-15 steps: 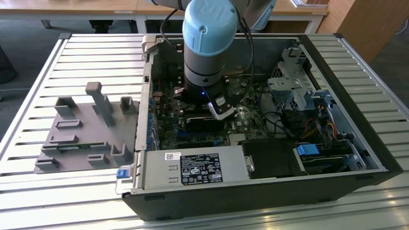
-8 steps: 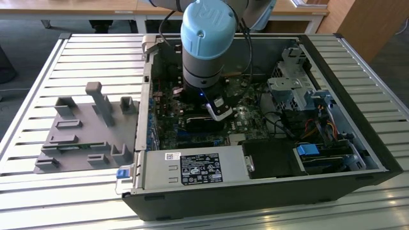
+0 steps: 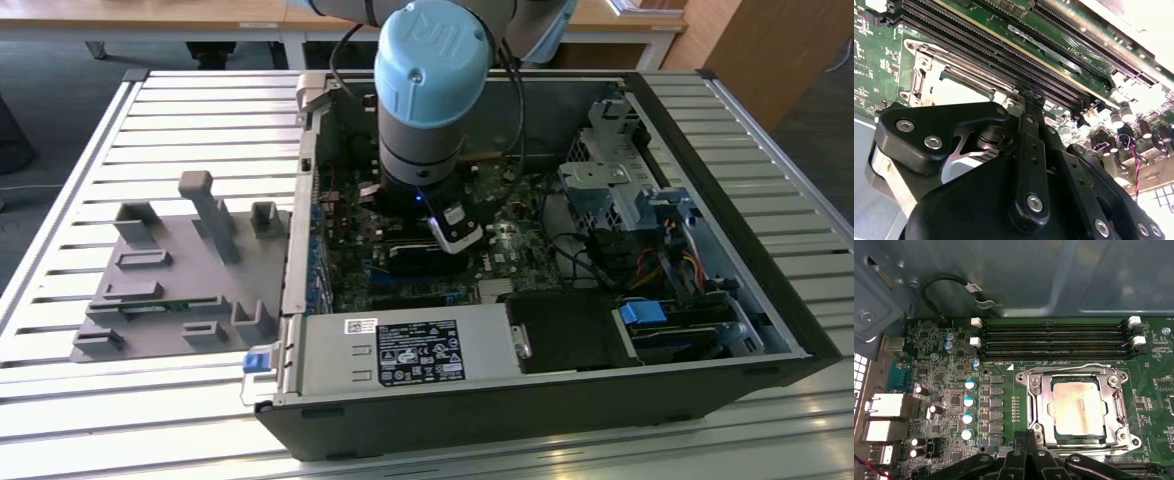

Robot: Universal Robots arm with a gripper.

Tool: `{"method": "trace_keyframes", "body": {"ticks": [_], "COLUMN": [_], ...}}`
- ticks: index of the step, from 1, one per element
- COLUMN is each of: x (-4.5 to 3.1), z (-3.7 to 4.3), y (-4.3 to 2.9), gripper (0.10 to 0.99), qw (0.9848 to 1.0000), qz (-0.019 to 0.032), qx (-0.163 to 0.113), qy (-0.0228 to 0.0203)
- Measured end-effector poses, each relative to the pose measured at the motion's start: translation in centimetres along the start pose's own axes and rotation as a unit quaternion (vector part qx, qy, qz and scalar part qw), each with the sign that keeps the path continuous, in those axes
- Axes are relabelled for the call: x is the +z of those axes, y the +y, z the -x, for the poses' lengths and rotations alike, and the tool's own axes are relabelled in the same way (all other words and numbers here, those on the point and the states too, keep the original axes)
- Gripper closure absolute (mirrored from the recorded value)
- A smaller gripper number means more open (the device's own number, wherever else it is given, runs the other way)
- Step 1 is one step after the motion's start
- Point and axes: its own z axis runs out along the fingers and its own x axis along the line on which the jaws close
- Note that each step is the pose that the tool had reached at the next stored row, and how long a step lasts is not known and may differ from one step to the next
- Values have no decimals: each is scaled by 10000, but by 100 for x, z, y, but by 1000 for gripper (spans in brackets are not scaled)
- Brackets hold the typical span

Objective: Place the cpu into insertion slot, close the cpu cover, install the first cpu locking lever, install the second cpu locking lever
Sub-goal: 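Install the second cpu locking lever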

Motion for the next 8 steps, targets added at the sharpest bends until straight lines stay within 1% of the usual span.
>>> {"method": "trace_keyframes", "body": {"ticks": [2,3,6,8], "x": [-21,-24,-25,-21], "z": [-2,-2,-2,-2], "y": [8,10,9,8], "gripper": [980,980,980,980], "qw": [10000,10000,10000,9999], "qz": [0,-11,-83,-100], "qx": [0,0,-1,-2], "qy": [0,-1,-3,-2]}}
